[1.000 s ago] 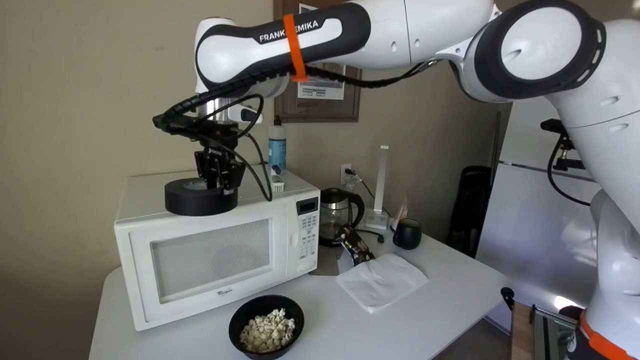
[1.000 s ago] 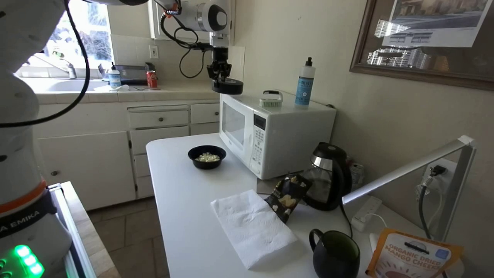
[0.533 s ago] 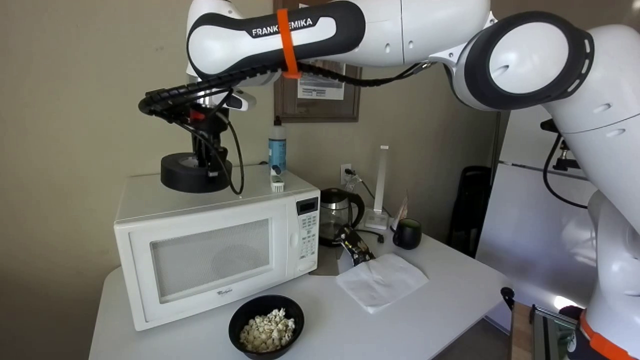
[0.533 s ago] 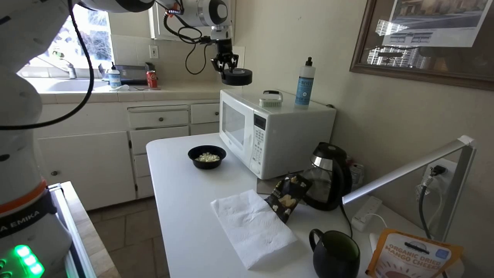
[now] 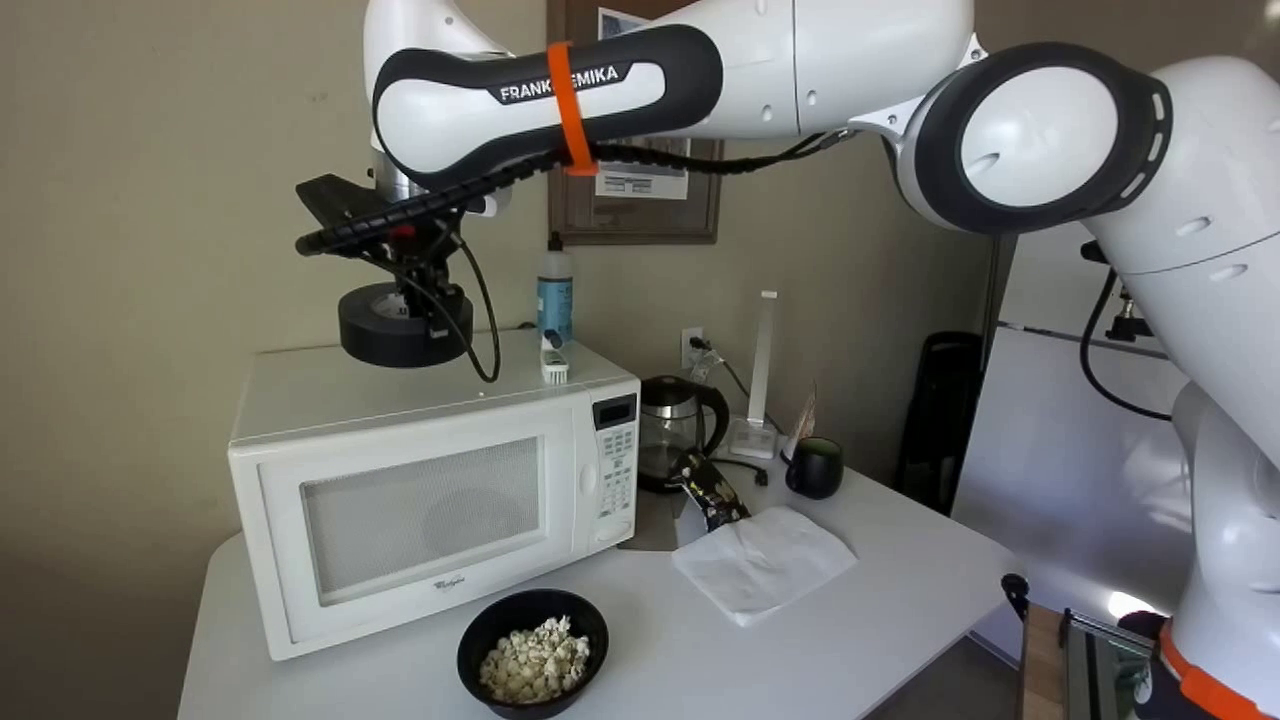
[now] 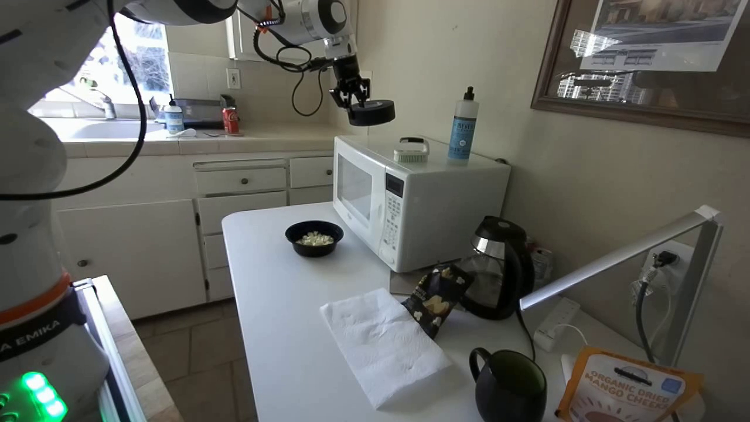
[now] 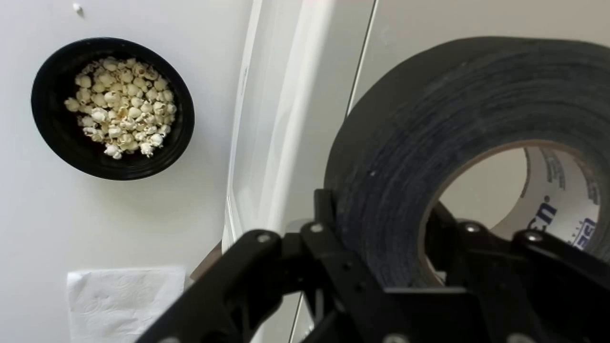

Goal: Put the tape on the microwave

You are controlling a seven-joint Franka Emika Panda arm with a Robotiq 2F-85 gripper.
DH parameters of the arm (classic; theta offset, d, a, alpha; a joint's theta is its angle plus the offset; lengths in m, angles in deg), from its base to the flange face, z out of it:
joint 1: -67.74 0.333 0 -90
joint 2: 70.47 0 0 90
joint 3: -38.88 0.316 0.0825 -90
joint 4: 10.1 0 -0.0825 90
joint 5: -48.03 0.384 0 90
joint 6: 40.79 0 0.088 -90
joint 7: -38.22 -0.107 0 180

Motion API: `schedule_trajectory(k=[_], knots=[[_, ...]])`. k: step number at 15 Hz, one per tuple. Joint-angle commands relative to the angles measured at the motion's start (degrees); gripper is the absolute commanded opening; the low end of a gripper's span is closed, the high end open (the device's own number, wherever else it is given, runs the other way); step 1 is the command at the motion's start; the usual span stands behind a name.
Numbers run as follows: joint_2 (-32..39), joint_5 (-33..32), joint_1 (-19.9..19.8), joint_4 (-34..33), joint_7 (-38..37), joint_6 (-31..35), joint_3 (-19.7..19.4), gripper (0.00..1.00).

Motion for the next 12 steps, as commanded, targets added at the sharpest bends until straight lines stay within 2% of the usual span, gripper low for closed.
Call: schedule_trajectory(k=[1,3,4,12], knots=[[0.1,0.0,0.0,-0.2,0.0,0.0,0.0,0.45],[0.1,0.0,0.1,-0.3,0.0,0.0,0.0,0.45],[0.1,0.0,0.1,-0.4,0.0,0.0,0.0,0.20],[7.3,-0.5,-0.3,-4.0,0.2,5.2,-0.4,0.20]])
